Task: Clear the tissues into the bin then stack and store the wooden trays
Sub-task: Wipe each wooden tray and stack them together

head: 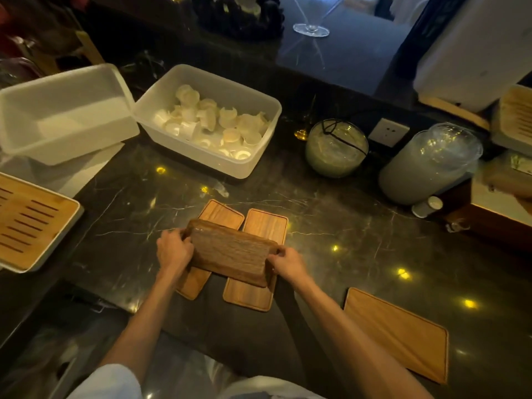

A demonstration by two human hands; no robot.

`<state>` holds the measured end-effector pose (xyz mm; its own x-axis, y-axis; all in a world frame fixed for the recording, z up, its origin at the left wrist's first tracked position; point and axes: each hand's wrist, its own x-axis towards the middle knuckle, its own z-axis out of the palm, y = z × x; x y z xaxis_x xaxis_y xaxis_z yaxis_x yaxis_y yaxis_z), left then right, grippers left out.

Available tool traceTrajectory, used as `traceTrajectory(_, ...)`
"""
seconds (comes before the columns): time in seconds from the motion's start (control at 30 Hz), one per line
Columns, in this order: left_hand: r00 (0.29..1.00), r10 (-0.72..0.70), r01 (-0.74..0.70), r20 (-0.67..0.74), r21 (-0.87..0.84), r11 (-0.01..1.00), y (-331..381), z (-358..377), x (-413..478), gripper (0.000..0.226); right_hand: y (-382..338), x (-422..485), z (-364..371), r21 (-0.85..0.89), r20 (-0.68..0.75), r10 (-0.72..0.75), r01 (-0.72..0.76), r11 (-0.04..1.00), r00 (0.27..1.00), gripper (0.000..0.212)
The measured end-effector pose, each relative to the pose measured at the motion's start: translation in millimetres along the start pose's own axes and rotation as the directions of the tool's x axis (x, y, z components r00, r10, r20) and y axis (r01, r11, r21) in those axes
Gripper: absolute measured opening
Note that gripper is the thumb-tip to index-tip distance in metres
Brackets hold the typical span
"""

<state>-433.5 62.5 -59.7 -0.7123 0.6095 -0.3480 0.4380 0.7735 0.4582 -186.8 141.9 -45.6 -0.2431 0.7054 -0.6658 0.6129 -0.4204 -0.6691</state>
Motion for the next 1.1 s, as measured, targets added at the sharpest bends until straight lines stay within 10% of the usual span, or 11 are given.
traceTrajectory(0.33,0.982,-0.166,0.136,-0.091,-0.275,0.952,47,-44,-36,0.023,-10,-42,-23,0.43,-0.053,-0.017,0.038,0.902,0.998,0.044)
traceTrajectory(0.6,0.896,0.176,0.221,0.407,-0.754,0.619,86,-36,-141,0.024,86,-114,-135,0.58,-0.229,0.016,0.123,0.805,0.973,0.043)
traceTrajectory(1.1,0.582,0.288,0.14,0.76,-0.443,0.885,136,99,-249,0.02,264,-220,-224,0.335,-0.344,0.057,0.066,0.94,0.937,0.025)
